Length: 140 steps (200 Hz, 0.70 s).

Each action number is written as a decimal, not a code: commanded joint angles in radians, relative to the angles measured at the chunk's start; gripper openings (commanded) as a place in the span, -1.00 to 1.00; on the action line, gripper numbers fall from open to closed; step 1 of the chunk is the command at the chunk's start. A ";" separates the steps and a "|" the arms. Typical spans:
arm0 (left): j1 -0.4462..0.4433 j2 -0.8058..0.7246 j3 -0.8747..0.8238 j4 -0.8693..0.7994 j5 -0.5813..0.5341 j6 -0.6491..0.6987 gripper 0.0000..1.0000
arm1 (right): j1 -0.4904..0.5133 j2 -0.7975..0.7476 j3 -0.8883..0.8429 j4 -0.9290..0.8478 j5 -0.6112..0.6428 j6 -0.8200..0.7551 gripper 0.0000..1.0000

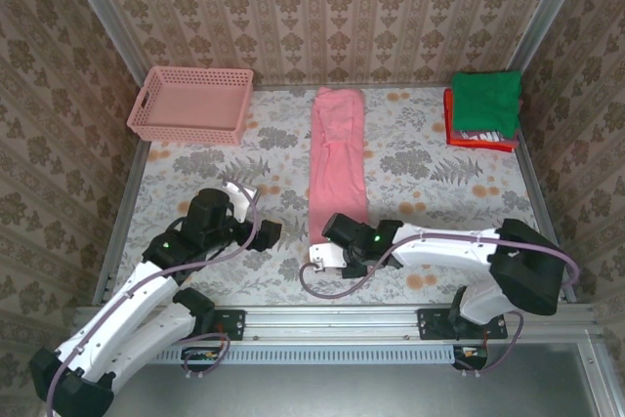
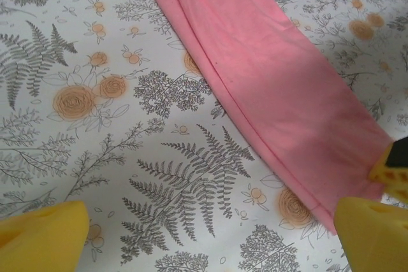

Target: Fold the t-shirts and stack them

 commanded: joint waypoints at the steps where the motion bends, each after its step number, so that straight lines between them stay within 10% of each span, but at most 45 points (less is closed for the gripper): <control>1: 0.007 -0.025 0.046 -0.041 0.025 0.121 1.00 | -0.036 -0.043 0.047 -0.096 0.004 -0.033 -1.00; 140: 0.007 -0.095 -0.006 -0.046 0.126 0.413 1.00 | -0.381 0.247 0.496 -0.172 -0.150 -0.250 -1.00</control>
